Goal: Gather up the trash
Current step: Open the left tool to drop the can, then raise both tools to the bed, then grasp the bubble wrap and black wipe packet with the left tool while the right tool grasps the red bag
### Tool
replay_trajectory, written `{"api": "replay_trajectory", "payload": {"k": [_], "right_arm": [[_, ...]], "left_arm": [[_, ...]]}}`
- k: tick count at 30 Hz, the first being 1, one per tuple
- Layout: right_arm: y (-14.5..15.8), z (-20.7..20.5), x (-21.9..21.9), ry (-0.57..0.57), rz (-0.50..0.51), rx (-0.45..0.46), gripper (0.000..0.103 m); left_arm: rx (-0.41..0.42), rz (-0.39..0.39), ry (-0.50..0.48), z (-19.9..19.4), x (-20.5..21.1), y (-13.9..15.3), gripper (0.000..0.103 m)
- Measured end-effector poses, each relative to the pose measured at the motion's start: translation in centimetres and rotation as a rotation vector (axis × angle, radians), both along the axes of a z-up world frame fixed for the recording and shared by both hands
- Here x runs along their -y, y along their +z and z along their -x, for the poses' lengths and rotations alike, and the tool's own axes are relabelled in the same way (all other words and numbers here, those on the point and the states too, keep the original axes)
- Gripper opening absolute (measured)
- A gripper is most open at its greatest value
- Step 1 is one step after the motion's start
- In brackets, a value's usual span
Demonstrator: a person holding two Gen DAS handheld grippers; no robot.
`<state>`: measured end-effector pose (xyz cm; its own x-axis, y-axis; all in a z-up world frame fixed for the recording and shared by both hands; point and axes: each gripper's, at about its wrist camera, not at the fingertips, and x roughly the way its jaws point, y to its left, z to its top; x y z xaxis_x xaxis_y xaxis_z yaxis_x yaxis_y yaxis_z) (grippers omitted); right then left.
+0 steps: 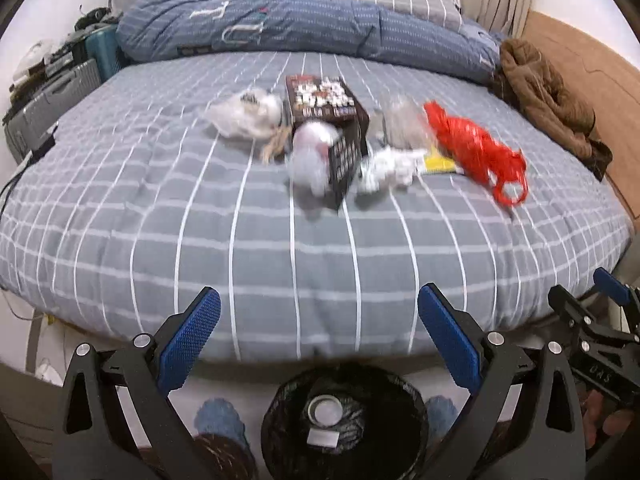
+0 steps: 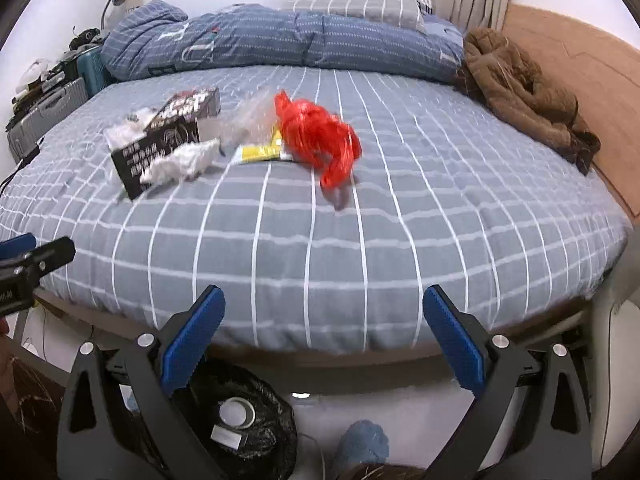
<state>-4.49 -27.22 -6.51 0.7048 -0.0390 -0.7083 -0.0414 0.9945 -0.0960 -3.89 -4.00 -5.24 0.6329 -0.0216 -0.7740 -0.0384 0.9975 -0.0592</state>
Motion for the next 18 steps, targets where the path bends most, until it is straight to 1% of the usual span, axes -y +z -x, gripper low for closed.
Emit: {"api": "replay_trajectory", "payload": {"k": [4,10,13,15,18], "right_arm": [[0.9,-1.9,-0.2,0.01,0.002,0.028,0.095],[1.6,-4.3,-0.4,0.024,0.004,0.038,0.095],[1.6,-5.6,-0.8,0.035,0.016,0.044,0.095],[1.5,-6.5,-1.1,0.04,0.023,0.045,0.095],[1.5,-7.7,-1.2,0.044,0.027,0.047,0.095]], "left_arm": [[0.022,-0.009,0.001,-2.3,-0.3,0.8,0.096],[0.036,-0.032,0.002,-5.4,-1.1,1.3,0.096],[0.047,-0.013,0.007,-6.5,-1.8,1.4,0.097],[0.04,-0.008,0.003,-7.1,-2.0,1.3,0.097],[0.034,-0.033,0.002,-8.2,-2.0,1.0,0.097]]}}
